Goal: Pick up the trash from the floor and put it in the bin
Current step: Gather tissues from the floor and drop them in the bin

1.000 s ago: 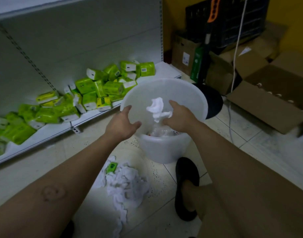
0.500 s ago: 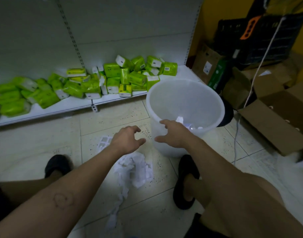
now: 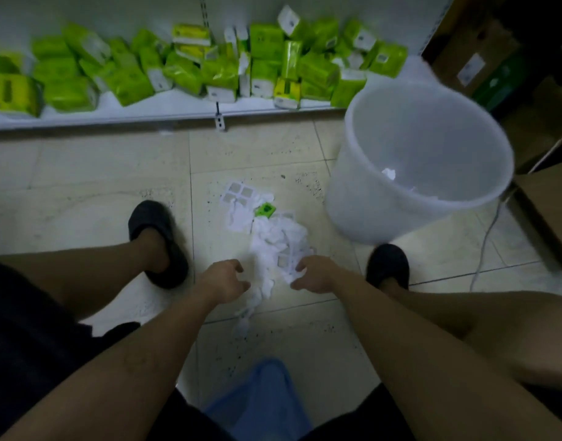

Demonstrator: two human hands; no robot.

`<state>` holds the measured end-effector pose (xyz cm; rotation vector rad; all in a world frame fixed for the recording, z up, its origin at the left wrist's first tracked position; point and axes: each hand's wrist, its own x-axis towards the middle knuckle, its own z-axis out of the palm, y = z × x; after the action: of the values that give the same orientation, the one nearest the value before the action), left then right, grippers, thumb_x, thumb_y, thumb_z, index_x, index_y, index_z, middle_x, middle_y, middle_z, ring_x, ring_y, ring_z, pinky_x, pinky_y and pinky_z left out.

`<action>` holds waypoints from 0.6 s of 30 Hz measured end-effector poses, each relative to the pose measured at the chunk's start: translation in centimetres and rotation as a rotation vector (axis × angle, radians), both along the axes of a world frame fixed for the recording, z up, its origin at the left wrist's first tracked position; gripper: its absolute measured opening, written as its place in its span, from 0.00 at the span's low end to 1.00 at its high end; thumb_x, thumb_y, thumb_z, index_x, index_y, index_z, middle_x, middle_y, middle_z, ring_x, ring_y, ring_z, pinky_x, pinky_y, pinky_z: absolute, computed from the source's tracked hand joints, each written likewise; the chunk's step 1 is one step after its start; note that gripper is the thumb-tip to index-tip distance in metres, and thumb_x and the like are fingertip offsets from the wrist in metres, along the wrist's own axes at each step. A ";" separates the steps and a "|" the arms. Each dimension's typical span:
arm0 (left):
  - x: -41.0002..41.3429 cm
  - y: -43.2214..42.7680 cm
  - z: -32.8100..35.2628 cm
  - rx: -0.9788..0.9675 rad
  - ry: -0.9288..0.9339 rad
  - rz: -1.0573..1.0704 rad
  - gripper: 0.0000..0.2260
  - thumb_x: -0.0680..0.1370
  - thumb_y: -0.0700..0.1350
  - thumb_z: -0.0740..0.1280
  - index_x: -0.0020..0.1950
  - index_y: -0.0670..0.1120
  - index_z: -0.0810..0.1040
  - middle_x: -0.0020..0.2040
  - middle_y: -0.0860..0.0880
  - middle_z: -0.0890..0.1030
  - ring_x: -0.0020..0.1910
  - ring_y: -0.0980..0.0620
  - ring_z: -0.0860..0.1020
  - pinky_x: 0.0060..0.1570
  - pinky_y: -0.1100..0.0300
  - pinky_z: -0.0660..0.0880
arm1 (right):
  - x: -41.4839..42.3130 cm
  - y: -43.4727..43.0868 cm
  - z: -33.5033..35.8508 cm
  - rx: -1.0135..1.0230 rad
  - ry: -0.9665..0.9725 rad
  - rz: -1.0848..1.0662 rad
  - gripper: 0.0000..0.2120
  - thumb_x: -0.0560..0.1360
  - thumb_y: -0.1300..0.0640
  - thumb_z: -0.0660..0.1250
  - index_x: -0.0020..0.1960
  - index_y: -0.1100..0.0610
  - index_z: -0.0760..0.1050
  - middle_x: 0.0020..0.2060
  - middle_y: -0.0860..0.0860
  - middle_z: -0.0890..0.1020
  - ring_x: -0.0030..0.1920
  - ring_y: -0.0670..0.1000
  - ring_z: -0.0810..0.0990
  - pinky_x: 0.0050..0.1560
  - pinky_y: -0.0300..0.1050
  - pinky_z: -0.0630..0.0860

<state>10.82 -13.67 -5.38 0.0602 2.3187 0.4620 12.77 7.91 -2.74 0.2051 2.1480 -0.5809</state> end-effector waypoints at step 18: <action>5.8 0.8 -16.2 0.055 -0.474 -0.046 0.30 0.78 0.44 0.62 0.78 0.47 0.55 0.76 0.46 0.63 0.69 0.45 0.68 0.64 0.58 0.67 | 1.5 -7.0 -17.8 -0.256 -0.300 -0.194 0.31 0.74 0.63 0.63 0.75 0.52 0.59 0.70 0.60 0.69 0.65 0.59 0.72 0.57 0.41 0.69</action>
<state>16.59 -12.90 -21.62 0.0266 1.8368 0.4601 14.27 0.95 -20.49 0.3384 1.7568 -0.8723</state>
